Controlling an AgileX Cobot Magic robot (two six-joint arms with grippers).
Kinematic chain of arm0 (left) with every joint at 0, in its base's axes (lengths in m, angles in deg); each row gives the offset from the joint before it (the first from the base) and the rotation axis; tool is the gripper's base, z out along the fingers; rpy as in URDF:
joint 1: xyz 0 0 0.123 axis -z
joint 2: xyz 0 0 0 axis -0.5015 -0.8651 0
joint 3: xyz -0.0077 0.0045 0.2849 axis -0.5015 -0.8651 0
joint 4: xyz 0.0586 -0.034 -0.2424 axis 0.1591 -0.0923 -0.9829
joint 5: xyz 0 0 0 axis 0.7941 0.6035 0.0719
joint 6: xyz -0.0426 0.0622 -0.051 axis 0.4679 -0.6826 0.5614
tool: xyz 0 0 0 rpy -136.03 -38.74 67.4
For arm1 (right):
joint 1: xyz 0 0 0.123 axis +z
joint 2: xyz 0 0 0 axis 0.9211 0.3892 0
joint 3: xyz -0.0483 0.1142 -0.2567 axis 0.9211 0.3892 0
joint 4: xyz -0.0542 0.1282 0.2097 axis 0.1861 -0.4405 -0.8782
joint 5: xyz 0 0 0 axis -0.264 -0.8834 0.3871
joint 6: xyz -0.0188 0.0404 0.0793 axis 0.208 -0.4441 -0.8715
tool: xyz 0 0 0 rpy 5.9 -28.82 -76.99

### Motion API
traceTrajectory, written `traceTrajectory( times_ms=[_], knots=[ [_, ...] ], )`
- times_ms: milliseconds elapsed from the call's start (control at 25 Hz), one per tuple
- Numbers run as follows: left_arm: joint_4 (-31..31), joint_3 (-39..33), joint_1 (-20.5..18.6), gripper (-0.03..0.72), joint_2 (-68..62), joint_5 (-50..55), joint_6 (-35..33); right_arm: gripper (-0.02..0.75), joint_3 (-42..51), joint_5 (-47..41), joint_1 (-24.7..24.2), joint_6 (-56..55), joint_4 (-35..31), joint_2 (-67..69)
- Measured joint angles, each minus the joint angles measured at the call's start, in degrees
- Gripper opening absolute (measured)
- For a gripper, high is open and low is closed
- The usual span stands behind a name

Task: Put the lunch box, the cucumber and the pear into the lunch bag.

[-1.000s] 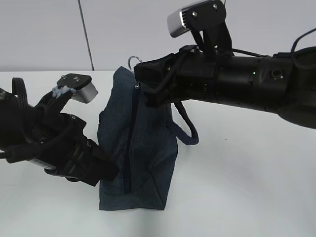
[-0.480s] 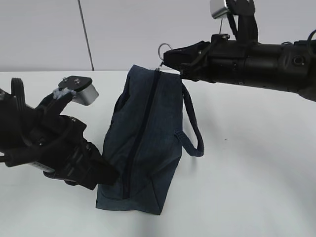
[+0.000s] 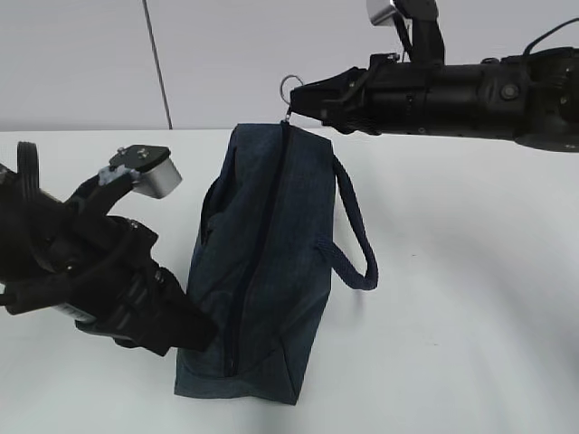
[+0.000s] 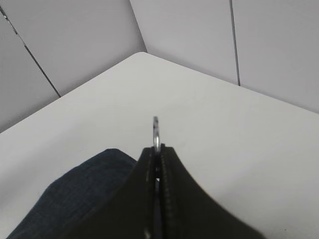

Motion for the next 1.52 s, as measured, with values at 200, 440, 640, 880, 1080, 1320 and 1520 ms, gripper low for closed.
traceTrajectory(
  times_ms=[200, 440, 640, 880, 1080, 1320, 1520],
  knots=[
    [-0.05, 0.06, 0.00, 0.009, 0.00, 0.12, 0.00, 0.000, -4.59, 0.90, -1.63, -4.96, 4.44, 3.94],
    [0.06, 0.12, -0.17, 0.009, 0.00, -0.01, 0.00, 0.000, -7.66, 1.91, -3.45, -8.10, 8.03, 6.84],
    [0.22, 0.12, -0.17, 0.009, 0.00, -0.37, 0.00, 0.000, -8.79, 2.14, -4.33, -9.03, 8.94, 8.33],
    [0.72, 0.14, -0.21, 0.008, 0.00, -0.61, 0.00, 0.000, -10.11, 4.18, -5.53, -11.49, 10.71, 11.20],
    [0.88, 0.14, -0.21, 0.008, 0.00, 0.10, 0.00, 0.000, -10.76, 8.99, -6.21, -11.77, 11.84, 11.18],
    [-0.21, -0.24, -0.21, 0.060, 2.49, 0.40, 0.00, 0.000, -10.90, 12.40, -6.72, -12.91, 16.68, 9.83],
    [-1.36, -0.47, -0.15, 0.225, 7.25, -0.80, 0.04, 0.000, -10.90, 15.04, -6.80, -14.11, 18.97, 7.78]
  ],
)
